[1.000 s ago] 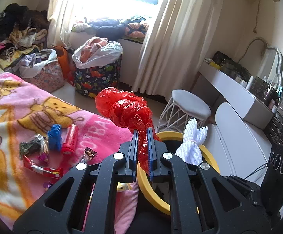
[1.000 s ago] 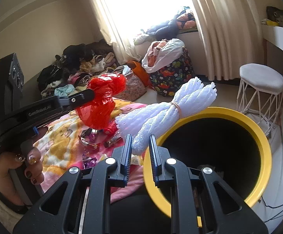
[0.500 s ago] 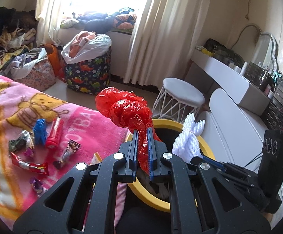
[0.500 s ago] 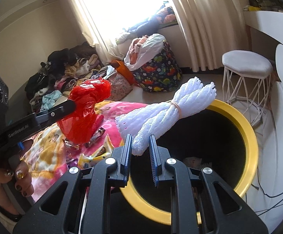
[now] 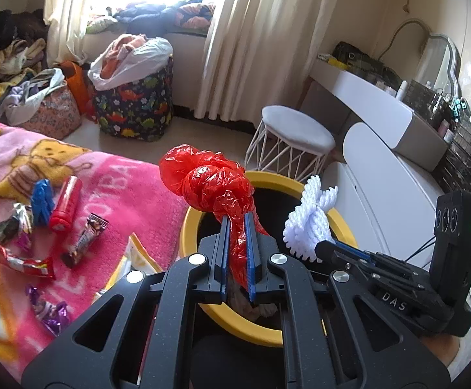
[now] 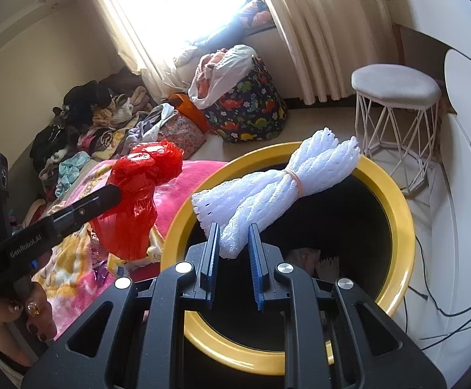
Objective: Collect trash
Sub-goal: 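Drop the red bag and white mesh net into the yellow bin, opening both tools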
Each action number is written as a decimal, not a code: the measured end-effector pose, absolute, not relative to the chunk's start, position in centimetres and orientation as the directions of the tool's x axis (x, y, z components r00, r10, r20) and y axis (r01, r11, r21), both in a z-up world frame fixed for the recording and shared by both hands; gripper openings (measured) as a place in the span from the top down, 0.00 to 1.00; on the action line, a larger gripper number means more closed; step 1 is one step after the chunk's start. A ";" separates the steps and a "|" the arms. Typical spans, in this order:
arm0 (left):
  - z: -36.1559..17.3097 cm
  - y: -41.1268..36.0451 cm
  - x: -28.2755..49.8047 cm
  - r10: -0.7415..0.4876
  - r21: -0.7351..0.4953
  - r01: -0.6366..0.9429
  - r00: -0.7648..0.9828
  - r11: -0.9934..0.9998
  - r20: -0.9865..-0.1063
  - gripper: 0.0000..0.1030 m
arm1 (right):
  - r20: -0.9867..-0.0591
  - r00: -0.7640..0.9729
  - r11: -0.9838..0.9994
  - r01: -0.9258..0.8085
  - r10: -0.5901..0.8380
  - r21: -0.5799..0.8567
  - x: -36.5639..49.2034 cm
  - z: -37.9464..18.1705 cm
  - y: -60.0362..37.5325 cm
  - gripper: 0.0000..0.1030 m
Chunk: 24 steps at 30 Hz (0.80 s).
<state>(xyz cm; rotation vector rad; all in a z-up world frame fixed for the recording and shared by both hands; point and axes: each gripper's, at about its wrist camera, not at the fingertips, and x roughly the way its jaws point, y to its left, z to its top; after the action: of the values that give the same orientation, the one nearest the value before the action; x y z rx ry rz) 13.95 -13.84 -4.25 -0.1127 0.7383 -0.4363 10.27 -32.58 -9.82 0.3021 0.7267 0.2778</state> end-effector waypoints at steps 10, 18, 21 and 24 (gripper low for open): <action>-6.4 -14.7 15.0 -0.429 -0.260 0.351 0.602 0.900 -0.673 0.96 | -0.655 0.667 0.919 -0.119 0.355 0.376 11.0 -11.1 -33.1 0.83; -6.7 -14.2 15.3 -0.412 -0.270 0.316 0.607 0.910 -0.679 0.79 | -0.647 0.667 0.899 -0.081 0.370 0.431 11.0 -11.4 -33.9 0.60; -6.4 -13.8 15.1 -0.407 -0.274 0.303 0.625 0.913 -0.665 0.55 | -0.638 0.678 0.899 -0.079 0.365 0.431 10.8 -11.2 -33.8 0.56; -6.0 -13.3 14.7 -0.407 -0.280 0.295 0.645 0.914 -0.647 0.36 | -0.629 0.689 0.901 -0.083 0.361 0.426 10.8 -10.9 -33.7 0.51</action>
<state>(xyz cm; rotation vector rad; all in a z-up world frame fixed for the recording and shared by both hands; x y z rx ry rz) 14.73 -13.29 -6.00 -0.1544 0.7724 -0.4010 10.77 -33.70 -10.89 0.3835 0.7756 0.2548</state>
